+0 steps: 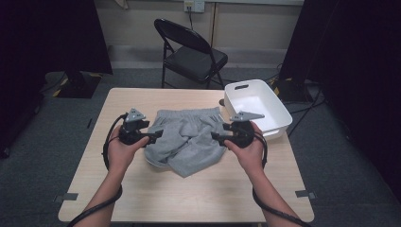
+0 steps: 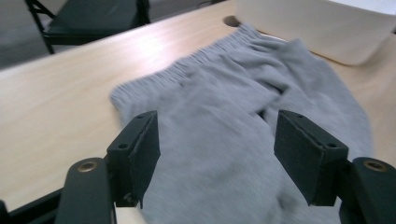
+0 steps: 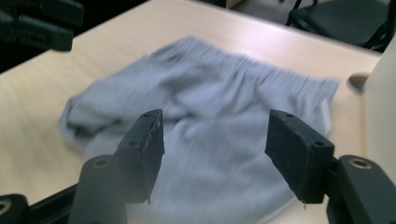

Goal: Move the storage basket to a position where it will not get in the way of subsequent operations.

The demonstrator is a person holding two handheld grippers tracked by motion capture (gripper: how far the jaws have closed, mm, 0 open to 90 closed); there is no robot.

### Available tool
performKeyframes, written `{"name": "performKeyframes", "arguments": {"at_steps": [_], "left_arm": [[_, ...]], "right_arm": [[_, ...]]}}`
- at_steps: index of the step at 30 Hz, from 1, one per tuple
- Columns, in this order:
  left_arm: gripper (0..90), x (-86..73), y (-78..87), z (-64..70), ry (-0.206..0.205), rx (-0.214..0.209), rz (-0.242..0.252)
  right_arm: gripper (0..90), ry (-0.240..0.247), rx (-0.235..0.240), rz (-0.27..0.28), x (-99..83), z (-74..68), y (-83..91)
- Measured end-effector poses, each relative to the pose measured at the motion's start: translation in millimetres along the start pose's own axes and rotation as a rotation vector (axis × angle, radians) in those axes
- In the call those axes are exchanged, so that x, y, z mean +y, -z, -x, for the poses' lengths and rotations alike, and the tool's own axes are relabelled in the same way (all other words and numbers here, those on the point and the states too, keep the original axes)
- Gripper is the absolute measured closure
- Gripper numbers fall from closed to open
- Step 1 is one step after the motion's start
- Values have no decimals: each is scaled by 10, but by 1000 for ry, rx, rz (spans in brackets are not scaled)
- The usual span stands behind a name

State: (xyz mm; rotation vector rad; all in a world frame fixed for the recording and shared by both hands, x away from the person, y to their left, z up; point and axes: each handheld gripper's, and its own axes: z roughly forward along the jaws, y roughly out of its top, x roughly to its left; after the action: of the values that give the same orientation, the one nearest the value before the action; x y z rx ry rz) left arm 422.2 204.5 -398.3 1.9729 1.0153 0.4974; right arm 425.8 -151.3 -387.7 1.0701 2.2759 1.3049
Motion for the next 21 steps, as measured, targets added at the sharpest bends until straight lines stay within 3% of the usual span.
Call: {"name": "performKeyframes", "arguments": {"at_steps": [2, 7, 14, 16, 21], "left_arm": [[306, -123, 21, 112, -9, -24, -10], [303, -308, 20, 237, -39, -45, -28], [298, -542, -1, 234, -33, -55, -44], [295, -664, -19, 221, -19, -59, -67], [287, -810, -31, 230, -33, -59, -91]], "right_arm": [[376, 12, 8, -32, -227, -83, 7], [379, -2, 26, -63, -524, -154, -41], [376, -4, 18, -104, -750, -149, -130], [374, 14, 14, -118, -830, -152, -161], [370, 34, 2, -139, -979, -183, -202]]}}
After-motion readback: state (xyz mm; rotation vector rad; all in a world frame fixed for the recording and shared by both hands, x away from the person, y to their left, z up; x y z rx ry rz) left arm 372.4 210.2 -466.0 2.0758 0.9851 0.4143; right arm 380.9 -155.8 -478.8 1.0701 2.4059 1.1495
